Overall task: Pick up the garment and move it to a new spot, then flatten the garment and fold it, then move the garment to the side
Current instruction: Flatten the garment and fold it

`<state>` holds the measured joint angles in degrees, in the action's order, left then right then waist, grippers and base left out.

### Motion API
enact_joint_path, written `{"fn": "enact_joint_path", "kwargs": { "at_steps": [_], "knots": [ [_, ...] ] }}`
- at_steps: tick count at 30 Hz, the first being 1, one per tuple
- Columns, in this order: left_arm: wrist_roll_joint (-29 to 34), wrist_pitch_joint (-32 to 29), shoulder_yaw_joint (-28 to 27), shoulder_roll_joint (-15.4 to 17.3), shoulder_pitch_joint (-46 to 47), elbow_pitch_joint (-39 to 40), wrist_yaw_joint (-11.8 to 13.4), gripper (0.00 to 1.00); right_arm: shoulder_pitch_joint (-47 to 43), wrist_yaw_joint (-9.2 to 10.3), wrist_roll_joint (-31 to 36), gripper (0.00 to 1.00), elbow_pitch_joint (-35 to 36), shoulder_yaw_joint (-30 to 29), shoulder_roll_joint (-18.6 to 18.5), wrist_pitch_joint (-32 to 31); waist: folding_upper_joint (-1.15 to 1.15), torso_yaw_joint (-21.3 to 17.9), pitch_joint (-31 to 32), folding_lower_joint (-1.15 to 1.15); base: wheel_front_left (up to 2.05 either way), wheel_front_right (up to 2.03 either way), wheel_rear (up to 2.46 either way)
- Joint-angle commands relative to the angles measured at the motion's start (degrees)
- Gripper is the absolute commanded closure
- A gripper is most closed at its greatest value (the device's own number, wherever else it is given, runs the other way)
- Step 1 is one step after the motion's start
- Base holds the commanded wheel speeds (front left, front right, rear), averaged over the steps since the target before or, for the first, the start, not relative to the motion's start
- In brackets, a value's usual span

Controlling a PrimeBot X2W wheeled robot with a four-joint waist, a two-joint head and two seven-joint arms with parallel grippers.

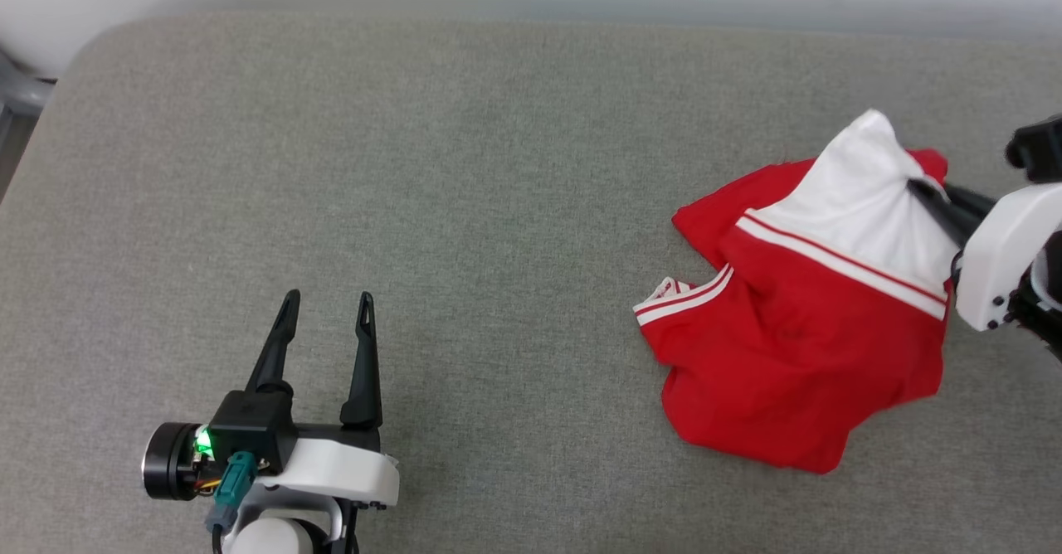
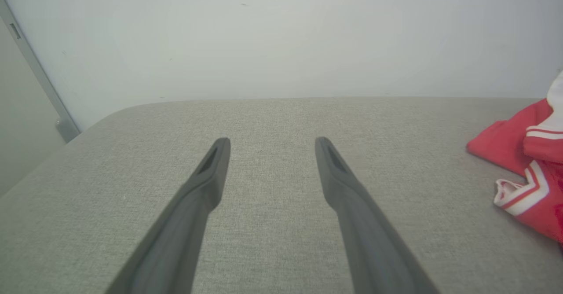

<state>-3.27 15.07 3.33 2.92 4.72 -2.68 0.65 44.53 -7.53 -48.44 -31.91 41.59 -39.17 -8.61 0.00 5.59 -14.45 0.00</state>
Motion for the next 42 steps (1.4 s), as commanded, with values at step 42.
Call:
{"fn": "enact_joint_path", "kwargs": {
  "at_steps": [42],
  "knots": [
    [-1.4, 0.2, -0.2, -0.1, -3.0, 0.2, 1.7, 0.00, -5.8, 0.07, 18.5, 1.00, -6.5, 18.3, 35.6, 6.7, 0.00, 5.2, 3.9, 0.00, 0.00, 0.00, 0.00]
  ]
}}
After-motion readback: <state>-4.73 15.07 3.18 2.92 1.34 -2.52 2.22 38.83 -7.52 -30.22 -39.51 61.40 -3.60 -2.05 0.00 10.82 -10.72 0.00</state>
